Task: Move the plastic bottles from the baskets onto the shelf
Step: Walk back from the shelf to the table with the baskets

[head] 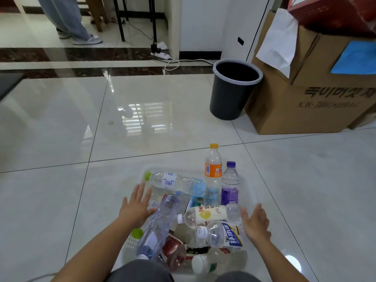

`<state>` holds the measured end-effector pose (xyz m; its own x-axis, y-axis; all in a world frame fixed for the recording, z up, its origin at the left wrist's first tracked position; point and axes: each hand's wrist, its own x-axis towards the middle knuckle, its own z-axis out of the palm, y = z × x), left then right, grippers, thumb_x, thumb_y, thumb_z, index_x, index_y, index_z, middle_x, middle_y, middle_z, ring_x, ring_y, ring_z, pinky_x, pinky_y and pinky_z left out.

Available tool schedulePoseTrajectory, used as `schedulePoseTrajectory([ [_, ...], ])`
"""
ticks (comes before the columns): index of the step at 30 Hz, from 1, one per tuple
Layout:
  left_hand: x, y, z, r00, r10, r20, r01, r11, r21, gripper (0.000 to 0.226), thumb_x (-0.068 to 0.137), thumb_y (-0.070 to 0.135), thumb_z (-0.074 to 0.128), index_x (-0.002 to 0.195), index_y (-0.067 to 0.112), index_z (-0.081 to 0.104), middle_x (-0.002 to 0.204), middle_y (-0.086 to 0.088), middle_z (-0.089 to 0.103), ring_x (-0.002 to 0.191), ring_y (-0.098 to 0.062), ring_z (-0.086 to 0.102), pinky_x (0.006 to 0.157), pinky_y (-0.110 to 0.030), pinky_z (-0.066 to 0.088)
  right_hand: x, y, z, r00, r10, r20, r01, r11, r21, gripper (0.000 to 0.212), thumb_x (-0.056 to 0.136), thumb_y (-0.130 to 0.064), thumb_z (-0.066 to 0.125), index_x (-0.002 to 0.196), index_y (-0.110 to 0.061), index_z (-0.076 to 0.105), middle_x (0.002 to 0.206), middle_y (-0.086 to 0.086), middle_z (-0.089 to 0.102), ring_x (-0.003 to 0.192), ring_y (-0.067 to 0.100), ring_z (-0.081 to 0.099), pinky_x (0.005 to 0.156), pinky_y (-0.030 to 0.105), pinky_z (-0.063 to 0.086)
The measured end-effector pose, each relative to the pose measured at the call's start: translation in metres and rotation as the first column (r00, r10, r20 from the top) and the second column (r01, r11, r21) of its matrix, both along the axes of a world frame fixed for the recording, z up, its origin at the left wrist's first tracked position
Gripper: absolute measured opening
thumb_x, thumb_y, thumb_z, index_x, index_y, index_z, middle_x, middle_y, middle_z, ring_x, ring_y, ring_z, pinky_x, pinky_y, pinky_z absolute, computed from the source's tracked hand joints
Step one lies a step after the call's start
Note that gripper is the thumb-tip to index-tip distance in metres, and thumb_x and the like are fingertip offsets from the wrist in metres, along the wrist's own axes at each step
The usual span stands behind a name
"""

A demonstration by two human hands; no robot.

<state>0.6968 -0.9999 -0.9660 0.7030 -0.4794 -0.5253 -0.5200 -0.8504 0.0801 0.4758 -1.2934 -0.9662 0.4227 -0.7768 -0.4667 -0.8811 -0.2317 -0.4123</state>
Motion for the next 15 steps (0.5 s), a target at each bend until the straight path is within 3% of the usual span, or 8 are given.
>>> schedulePoseTrajectory([
  [3,-0.002,0.000,-0.005,0.999,-0.051,-0.010,0.051,0.999,-0.013,0.077,0.097,0.062,0.019,0.150,0.021,-0.020,0.155,-0.003,-0.032,0.146,-0.021,-0.023,0.119,-0.051,0.005,0.004,-0.007,-0.008,0.996,-0.088,0.025,0.088,0.996,-0.027,0.075,0.098,-0.053,0.036,0.153,-0.012,0.005,0.155,0.020,0.022,0.141,0.037,0.022,0.110,0.053,0.025],
  [6,0.000,0.000,-0.004,0.979,0.204,0.008,-0.203,0.975,-0.091,0.091,0.093,0.066,0.029,0.148,0.018,-0.025,0.157,-0.008,-0.029,0.148,-0.029,-0.015,0.116,-0.052,0.017,0.004,-0.017,-0.015,0.983,-0.170,0.073,0.173,0.984,-0.043,0.064,0.099,-0.041,0.044,0.144,0.002,0.030,0.142,0.028,0.039,0.131,0.041,0.036,0.104,0.049,0.033],
  [9,0.004,-0.006,-0.002,0.865,0.481,-0.141,-0.497,0.861,-0.110,0.092,0.094,0.059,0.039,0.151,0.014,-0.019,0.150,-0.027,0.023,0.134,-0.039,0.036,0.102,-0.046,0.039,0.003,-0.021,-0.018,0.975,-0.211,0.075,0.211,0.977,0.000,0.049,0.097,-0.025,0.053,0.132,0.005,0.039,0.131,0.027,0.050,0.120,0.043,0.048,0.097,0.049,0.042],
  [12,0.013,-0.007,-0.003,0.650,0.708,-0.277,-0.760,0.616,-0.208,0.070,0.099,0.040,0.046,0.142,-0.010,0.020,0.136,-0.030,0.046,0.122,-0.041,0.051,0.096,-0.042,0.042,0.000,-0.023,-0.019,0.971,-0.233,0.055,0.232,0.972,0.027,0.041,0.095,-0.018,0.054,0.127,0.005,0.040,0.126,0.027,0.054,0.114,0.043,0.055,0.091,0.045,0.046],
  [15,0.019,0.003,-0.013,0.495,0.754,-0.430,-0.869,0.430,-0.246,0.044,0.095,0.024,0.057,0.119,-0.012,0.053,0.118,-0.029,0.058,0.102,-0.038,0.057,0.082,-0.037,0.044,-0.002,-0.030,-0.022,0.960,-0.275,0.062,0.271,0.960,0.066,0.044,0.091,-0.020,0.062,0.124,0.006,0.049,0.123,0.027,0.057,0.112,0.042,0.056,0.090,0.043,0.045],
])
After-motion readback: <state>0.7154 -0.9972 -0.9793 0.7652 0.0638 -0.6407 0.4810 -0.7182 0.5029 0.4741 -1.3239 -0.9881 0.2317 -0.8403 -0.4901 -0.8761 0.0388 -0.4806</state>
